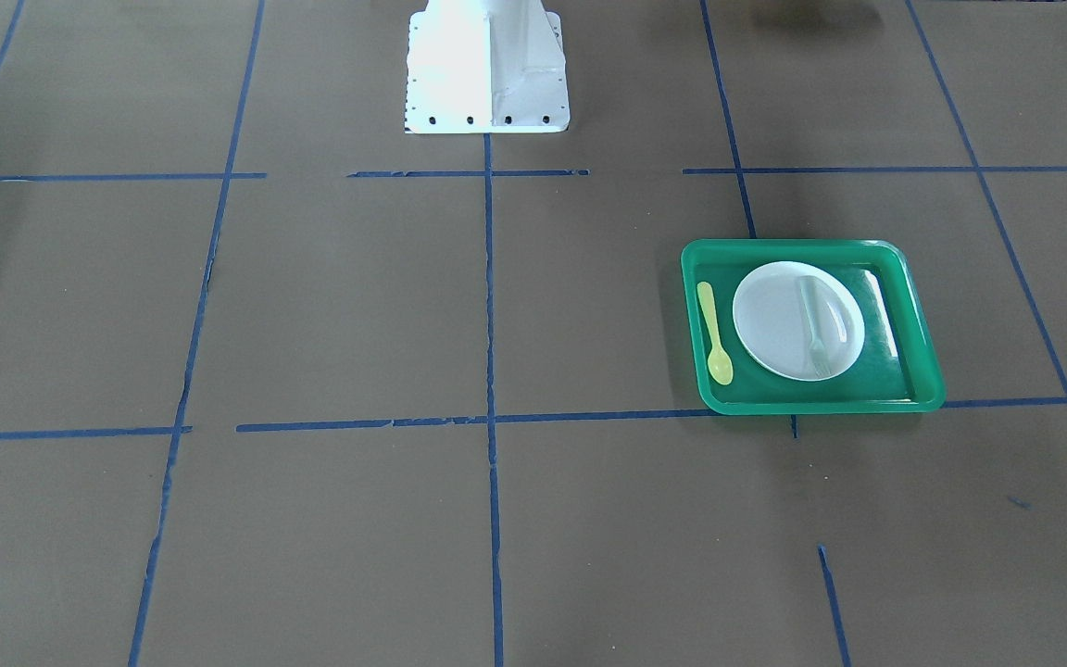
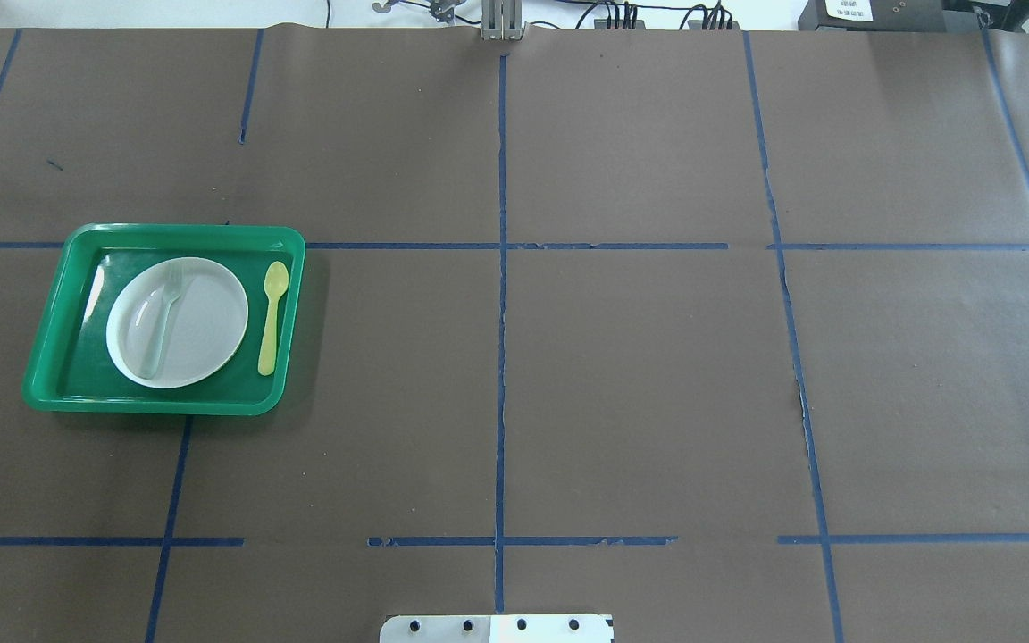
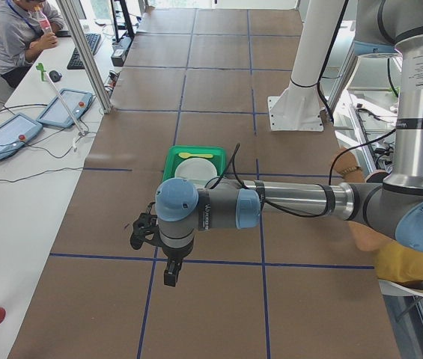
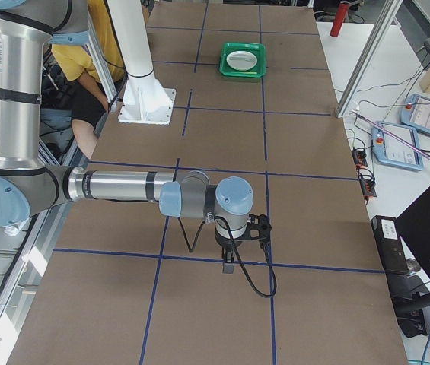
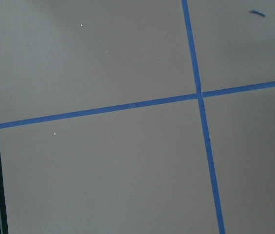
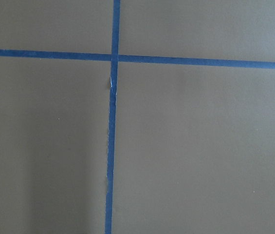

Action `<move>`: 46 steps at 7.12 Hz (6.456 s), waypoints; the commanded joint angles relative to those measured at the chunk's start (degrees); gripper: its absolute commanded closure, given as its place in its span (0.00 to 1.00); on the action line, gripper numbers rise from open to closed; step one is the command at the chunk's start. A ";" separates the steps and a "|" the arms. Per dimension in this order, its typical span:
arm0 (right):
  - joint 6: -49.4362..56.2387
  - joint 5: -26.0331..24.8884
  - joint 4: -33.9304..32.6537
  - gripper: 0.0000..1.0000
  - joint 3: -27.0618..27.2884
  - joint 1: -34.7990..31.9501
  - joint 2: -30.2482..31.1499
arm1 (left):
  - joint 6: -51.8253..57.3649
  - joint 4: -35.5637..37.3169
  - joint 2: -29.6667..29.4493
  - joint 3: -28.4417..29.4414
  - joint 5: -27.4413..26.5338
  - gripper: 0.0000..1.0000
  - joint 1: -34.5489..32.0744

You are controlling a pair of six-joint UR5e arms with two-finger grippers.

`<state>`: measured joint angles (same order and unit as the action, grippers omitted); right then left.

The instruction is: Place fork

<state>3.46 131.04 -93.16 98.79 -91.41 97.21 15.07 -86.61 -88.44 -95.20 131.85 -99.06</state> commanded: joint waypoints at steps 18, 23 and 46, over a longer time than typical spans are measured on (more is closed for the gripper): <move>0.06 0.00 0.00 0.00 0.00 0.00 0.00 | -52.16 -17.79 -16.06 2.21 -7.13 0.23 48.61; 0.06 0.00 0.00 0.00 0.00 0.00 0.00 | -52.16 -19.38 -15.97 5.29 -6.78 0.35 49.31; -0.03 0.00 0.00 0.00 0.00 0.00 0.00 | -53.83 -14.91 -14.22 3.30 -6.34 0.00 38.45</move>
<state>3.44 131.04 -93.16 98.79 -91.41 97.21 -38.86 -102.51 -102.97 -88.08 125.61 -57.69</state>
